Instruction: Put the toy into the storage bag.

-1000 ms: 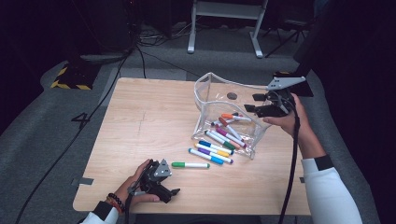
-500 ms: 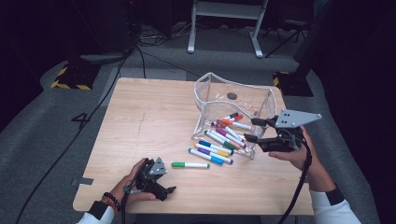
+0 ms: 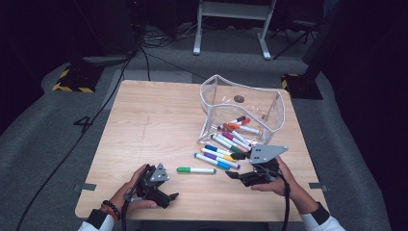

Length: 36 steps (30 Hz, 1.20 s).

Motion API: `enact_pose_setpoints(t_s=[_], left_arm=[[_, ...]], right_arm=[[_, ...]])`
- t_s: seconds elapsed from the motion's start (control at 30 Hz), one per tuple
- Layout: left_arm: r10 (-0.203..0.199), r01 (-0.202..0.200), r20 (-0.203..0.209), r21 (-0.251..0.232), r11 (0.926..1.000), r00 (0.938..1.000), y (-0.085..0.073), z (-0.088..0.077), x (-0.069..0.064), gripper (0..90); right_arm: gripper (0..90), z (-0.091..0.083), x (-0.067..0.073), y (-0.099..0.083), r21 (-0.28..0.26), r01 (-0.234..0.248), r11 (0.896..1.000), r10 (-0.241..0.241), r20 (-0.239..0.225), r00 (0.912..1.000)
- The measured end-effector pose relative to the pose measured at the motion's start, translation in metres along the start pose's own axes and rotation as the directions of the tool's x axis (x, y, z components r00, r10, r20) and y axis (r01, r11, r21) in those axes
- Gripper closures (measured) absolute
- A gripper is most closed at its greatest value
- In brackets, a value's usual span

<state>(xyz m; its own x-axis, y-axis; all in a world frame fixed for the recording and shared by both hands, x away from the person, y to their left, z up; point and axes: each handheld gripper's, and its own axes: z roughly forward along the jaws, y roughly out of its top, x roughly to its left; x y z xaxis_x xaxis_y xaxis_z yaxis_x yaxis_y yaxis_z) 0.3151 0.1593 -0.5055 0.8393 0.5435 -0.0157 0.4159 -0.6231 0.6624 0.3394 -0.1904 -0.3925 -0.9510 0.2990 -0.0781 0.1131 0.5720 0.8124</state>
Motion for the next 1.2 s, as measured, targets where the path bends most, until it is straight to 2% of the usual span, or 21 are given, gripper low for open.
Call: enact_pose_setpoints(t_s=[0.17, 0.23, 0.33, 0.43, 0.6, 0.77, 0.93, 0.97, 1.1, 1.2], left_arm=[[0.0, 0.0, 0.0, 0.0, 1.0, 1.0, 0.0, 0.0, 0.0, 0.6], [0.0, 0.0, 0.0, 0.0, 1.0, 1.0, 0.0, 0.0, 0.0, 0.6], [0.003, -0.003, 0.002, 0.001, 1.0, 1.0, 0.0, 0.0, 0.0, 0.5], [0.0, 0.0, 0.001, 0.001, 1.0, 1.0, 0.002, 0.002, 0.0, 0.5], [-0.002, 0.002, -0.001, 0.001, 1.0, 1.0, 0.002, 0.002, 0.0, 0.5], [-0.005, 0.005, -0.006, 0.001, 1.0, 1.0, 0.001, 0.001, 0.0, 0.6], [-0.01, 0.01, -0.006, -0.001, 0.9999, 0.9999, 0.0, 0.0, 0.0, 0.7], [-0.01, 0.01, -0.005, -0.001, 0.9999, 0.9999, 0.0, 0.0, 0.0, 0.7], [-0.01, 0.01, -0.005, -0.001, 0.9999, 0.9999, 0.0, 0.0, 0.0, 0.7], [-0.01, 0.01, -0.006, -0.001, 1.0, 0.9999, 0.0, 0.0, 0.0, 0.7]], right_arm=[[38.2, 0.047, 0.0, -0.009, 0.065, 0.036, 0.997, -0.032, -0.057, 0.9978], [38.0, 0.069, 0.001, -0.01, 0.112, 0.071, 0.991, -0.064, -0.065, 0.9959], [38.7, 0.092, 0.0, -0.009, 0.115, 0.077, 0.99, -0.066, -0.097, 0.9931], [39.1, 0.119, -0.002, -0.006, 0.157, 0.098, 0.983, -0.084, -0.09, 0.9924], [39.4, 0.15, -0.009, 0.0, 0.165, 0.05, 0.985, -0.03, -0.125, 0.9918], [42.3, 0.17, -0.011, -0.003, 0.193, 0.031, 0.981, -0.007, -0.123, 0.9924], [48.8, 0.176, -0.015, -0.004, 0.168, 0.002, 0.986, 0.017, -0.114, 0.9934], [50.3, 0.176, -0.015, -0.004, 0.166, 0.013, 0.986, 0.006, -0.111, 0.9938], [64.7, 0.176, -0.009, -0.004, 0.149, 0.035, 0.988, -0.015, -0.131, 0.9912], [71.7, 0.174, -0.006, -0.006, 0.142, 0.04, 0.989, -0.02, -0.139, 0.9901]])
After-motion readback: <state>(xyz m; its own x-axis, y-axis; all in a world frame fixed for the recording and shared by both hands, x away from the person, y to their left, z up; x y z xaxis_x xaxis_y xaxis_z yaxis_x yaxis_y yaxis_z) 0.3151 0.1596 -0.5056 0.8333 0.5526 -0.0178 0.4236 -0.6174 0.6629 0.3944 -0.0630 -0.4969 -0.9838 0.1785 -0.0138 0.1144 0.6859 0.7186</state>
